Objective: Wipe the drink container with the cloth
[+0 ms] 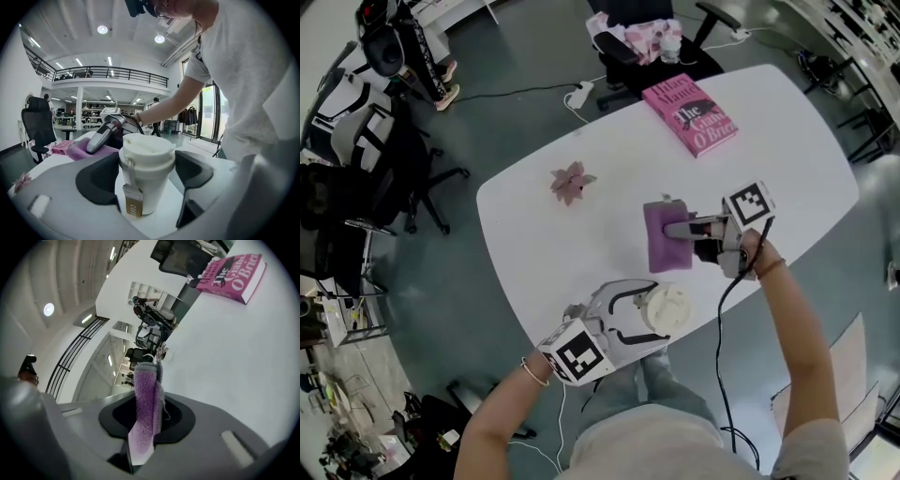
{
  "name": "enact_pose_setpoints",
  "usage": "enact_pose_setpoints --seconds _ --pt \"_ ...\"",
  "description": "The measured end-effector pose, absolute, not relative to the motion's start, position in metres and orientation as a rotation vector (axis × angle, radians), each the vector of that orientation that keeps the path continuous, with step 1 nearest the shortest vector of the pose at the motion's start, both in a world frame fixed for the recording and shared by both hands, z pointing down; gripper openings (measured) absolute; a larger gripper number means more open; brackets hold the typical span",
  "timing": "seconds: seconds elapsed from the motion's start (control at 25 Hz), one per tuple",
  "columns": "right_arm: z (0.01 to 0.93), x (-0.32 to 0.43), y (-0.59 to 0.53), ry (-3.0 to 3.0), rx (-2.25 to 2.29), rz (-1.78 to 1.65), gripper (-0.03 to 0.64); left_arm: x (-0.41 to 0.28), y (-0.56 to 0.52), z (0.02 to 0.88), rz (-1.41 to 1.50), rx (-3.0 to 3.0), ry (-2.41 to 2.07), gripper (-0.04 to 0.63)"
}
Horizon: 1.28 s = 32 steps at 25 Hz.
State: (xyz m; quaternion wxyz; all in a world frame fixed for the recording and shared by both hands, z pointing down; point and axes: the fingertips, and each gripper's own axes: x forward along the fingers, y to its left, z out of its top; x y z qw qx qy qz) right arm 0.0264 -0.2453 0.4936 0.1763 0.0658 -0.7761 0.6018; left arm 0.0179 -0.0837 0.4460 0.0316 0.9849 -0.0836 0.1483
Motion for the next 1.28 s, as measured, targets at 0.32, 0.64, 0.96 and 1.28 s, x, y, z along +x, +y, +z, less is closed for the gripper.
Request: enact_pose_setpoints --seconds 0.32,0.64,0.96,1.28 --pt "0.494 -0.009 -0.240 -2.011 -0.037 2.014 0.081 0.017 -0.085 0.448 0.472 3.043 -0.262 0.376" --pt "0.504 -0.014 -0.226 -1.880 -0.157 2.088 0.081 0.017 -0.085 0.450 0.481 3.043 -0.261 0.376" --pt "0.507 -0.025 -0.210 -1.833 -0.219 2.052 0.081 0.016 -0.085 0.450 0.483 3.039 -0.260 0.376" --pt "0.500 -0.025 -0.207 -1.917 -0.226 1.938 0.081 0.017 -0.084 0.448 0.485 3.038 -0.262 0.376"
